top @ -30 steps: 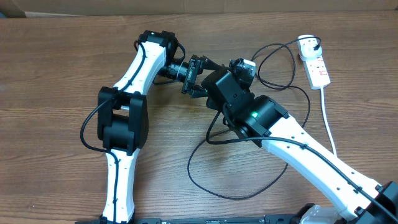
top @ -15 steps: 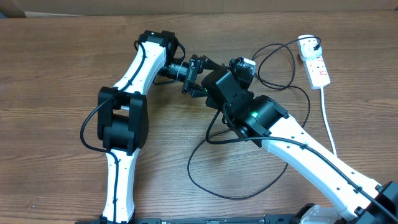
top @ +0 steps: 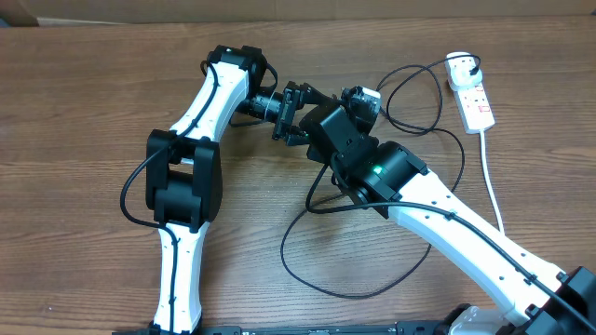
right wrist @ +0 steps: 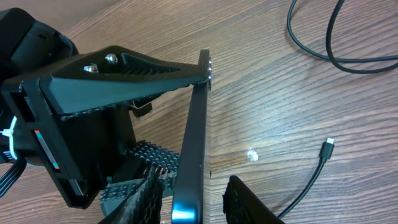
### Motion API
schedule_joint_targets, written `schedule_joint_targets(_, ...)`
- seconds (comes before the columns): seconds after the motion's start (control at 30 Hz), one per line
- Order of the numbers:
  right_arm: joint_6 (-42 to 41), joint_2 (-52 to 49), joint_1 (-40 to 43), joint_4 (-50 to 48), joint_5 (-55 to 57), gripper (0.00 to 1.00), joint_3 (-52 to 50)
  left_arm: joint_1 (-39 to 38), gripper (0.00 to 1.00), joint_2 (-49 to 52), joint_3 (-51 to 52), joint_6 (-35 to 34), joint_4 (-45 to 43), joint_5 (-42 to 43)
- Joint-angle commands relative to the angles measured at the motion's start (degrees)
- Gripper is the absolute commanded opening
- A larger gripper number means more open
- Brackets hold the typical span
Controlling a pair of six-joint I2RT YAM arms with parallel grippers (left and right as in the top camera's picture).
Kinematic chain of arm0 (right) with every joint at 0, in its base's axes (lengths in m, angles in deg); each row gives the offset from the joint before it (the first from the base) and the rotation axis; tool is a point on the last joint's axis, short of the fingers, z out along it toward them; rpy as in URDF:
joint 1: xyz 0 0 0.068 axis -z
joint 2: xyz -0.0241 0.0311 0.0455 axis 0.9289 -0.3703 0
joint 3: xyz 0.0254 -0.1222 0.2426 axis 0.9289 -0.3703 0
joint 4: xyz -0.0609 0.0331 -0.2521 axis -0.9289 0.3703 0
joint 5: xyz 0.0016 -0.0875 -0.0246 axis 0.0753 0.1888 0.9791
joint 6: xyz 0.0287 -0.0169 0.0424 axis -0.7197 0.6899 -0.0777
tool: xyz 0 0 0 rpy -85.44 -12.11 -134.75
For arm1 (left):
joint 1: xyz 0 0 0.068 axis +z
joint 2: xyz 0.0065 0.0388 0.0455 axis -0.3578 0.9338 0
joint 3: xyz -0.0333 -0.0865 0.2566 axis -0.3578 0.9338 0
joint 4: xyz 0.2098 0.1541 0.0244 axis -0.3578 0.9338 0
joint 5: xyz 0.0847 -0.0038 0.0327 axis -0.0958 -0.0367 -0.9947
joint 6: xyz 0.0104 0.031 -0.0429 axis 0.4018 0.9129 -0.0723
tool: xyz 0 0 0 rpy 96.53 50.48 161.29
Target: Plug charger to phone and switch on socket
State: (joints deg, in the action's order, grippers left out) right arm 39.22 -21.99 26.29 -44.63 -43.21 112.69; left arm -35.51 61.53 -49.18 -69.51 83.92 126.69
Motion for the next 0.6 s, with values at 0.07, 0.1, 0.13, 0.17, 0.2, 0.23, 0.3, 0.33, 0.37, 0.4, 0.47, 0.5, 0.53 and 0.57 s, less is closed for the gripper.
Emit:
schedule_joint_targets(0.07,0.0,-0.3,0.5,-0.2,1.4,0.32,1.2,-0.2,0.63,0.2,-1.4,1.4,0.0,1.9)
schedule_joint_targets(0.1,0.0,-0.3,0.5,-0.2,1.4,0.32,1.2,-0.2,0.63,0.2,-1.4,1.5,0.0,1.9)
schedule_joint_targets(0.13,0.0,-0.3,0.5,-0.2,1.4,0.31,1.2,-0.2,0.63,0.2,-1.4,1.6,0.0,1.9)
schedule_joint_targets(0.17,0.0,-0.3,0.5,-0.2,1.4,0.31,1.2,-0.2,0.63,0.2,-1.4,1.9,0.0,1.9)
schedule_joint_targets(0.2,0.0,-0.3,0.5,-0.2,1.4,0.3,1.2,-0.2,0.63,0.2,-1.4,2.1,0.0,1.9)
schedule_joint_targets(0.23,0.0,-0.3,0.5,-0.2,1.4,0.29,1.2,-0.2,0.63,0.2,-1.4,2.1,0.0,1.9)
schedule_joint_targets(0.3,0.0,-0.3,0.5,-0.2,1.4,0.27,1.2,-0.2,0.63,0.2,-1.4,2.2,0.0,1.9)
schedule_joint_targets(0.33,0.0,-0.3,0.5,-0.2,1.4,0.27,1.2,-0.2,0.63,0.2,-1.4,2.2,0.0,1.9)
schedule_joint_targets(0.37,0.0,-0.3,0.5,-0.2,1.4,0.27,1.2,-0.2,0.63,0.2,-1.4,2.2,0.0,1.9)
schedule_joint_targets(0.4,0.0,-0.3,0.5,-0.2,1.3,0.27,1.2,-0.2,0.63,0.2,-1.4,2.2,0.0,1.9)
schedule_joint_targets(0.47,0.0,-0.3,0.5,-0.2,1.4,0.27,1.2,-0.3,0.63,0.2,-1.4,2.3,0.0,1.9)
schedule_joint_targets(0.5,0.0,-0.3,0.5,-0.2,1.4,0.27,1.2,-0.3,0.63,0.2,-1.4,2.3,0.0,1.9)
schedule_joint_targets(0.53,0.0,-0.3,0.5,-0.2,1.4,0.27,1.2,-0.4,0.63,0.2,-1.4,2.5,0.0,1.9)
schedule_joint_targets(0.57,0.0,-0.3,0.5,-0.3,1.4,0.27,1.2,-0.4,0.63,0.2,-1.4,2.5,0.0,1.9)
